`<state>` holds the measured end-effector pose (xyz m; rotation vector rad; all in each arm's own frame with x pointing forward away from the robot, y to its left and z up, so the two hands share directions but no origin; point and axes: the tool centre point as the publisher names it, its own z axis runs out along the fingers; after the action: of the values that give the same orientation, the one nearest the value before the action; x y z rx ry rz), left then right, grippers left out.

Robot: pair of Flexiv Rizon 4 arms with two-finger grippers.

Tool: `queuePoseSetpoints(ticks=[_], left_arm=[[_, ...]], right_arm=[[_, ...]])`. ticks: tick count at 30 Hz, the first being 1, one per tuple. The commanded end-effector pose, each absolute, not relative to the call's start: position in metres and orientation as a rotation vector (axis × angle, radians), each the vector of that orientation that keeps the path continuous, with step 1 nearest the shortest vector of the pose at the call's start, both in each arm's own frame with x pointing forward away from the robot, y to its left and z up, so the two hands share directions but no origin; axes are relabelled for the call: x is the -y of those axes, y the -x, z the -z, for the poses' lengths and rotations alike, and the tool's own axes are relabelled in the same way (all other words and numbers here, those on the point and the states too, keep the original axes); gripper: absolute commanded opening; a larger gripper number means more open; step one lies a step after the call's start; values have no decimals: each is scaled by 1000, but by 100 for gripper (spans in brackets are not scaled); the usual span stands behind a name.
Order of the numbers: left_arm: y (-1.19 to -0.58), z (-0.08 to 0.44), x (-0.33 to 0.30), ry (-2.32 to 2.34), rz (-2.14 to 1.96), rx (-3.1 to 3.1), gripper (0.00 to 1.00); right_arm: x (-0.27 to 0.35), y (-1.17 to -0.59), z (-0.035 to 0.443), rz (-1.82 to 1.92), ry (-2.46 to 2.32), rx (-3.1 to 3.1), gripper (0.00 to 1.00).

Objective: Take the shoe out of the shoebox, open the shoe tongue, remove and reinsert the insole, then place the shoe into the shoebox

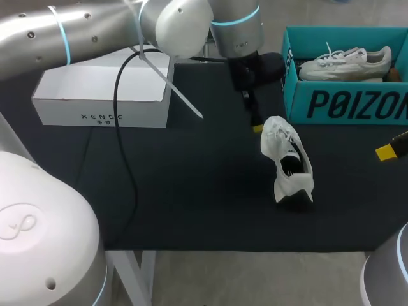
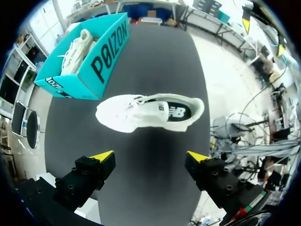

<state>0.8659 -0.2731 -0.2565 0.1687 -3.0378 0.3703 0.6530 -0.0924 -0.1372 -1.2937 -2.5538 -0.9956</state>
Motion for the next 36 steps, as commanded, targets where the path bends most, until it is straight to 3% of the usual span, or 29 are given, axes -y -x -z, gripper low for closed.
queuePoseSetpoints(ticks=[1,12,36], left_arm=[[-866,257,273,-168,-368,3038,100],[-848,270,280,-45,-443,2997,100],[-759,299,390,0,-255,2849,100]], right_arm=[[94,-642,140,1049,1315,2555,100],[94,-642,140,1049,1315,2555,100],[94,-642,140,1049,1315,2555,100]])
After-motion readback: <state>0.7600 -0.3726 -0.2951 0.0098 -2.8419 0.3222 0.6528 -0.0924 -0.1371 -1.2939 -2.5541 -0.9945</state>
